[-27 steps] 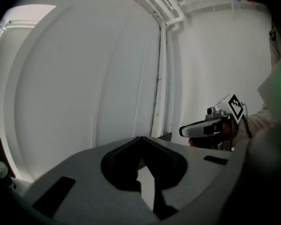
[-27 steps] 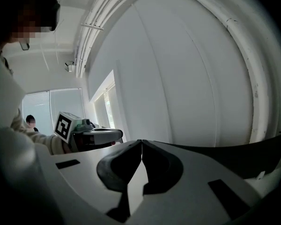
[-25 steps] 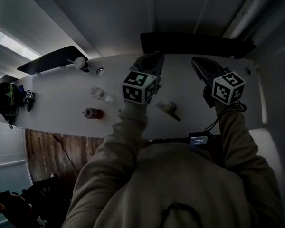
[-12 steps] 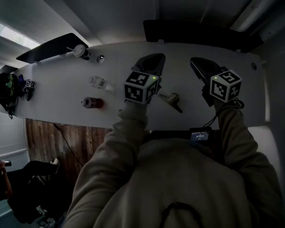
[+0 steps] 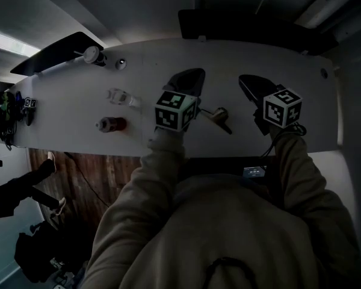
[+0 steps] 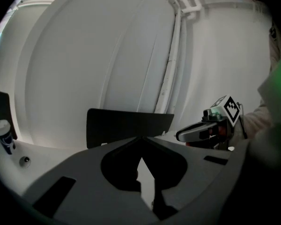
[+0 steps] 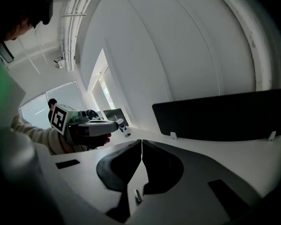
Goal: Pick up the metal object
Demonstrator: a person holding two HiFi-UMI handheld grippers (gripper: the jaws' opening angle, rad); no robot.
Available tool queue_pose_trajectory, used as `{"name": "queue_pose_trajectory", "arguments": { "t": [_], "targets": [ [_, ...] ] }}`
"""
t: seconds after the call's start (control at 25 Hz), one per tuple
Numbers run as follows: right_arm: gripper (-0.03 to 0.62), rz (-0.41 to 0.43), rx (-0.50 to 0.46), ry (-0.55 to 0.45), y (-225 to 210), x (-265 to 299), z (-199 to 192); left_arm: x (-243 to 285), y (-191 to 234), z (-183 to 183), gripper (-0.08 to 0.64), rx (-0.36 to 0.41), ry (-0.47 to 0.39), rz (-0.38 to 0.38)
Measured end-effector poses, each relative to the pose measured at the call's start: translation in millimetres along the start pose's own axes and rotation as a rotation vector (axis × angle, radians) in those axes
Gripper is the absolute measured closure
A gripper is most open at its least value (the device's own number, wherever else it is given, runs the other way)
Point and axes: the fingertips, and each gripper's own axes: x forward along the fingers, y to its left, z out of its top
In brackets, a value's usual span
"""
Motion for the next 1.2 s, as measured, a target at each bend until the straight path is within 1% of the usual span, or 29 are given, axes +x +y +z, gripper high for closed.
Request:
{"name": "queue_pose_trajectory", "arguments": {
  "t": [0.16,0.44,0.6,0.72,0.76,0.88,0.92,1.08,1.2],
  "targets": [
    [0.572,-0.017,0.02,0.045,-8,3,-21,8,-4,-19,0.557,-0.022,0.019,-0.019],
    [0.572,-0.027,0.044,0.135,-16,17,-64,16,3,-56,0.557,-0.08,0.046,-0.022],
    [0.572,-0.031,0.08,0.187,-22,25,-94,18,0,-83,0.557,-0.086,0.096,-0.032],
    [0.571,-0.034,0.092,0.221,-23,30,-113,17,2,-98,0.557,-0.102,0.121,-0.031],
    [0.565,-0.033,0.097,0.229,-23,32,-119,17,3,-102,0.557,-0.108,0.129,-0.031],
    [0.467,-0.012,0.122,0.254,-20,37,-139,18,2,-115,0.557,-0.123,0.149,-0.035],
    [0.45,-0.004,0.131,0.265,-19,38,-146,19,2,-119,0.557,-0.132,0.153,-0.037],
    [0.41,0.034,0.152,0.336,-9,46,-179,20,-2,-137,0.557,-0.186,0.166,-0.051],
    [0.399,0.056,0.16,0.385,1,49,-204,22,-7,-149,0.557,-0.189,0.184,-0.059]
  ]
}}
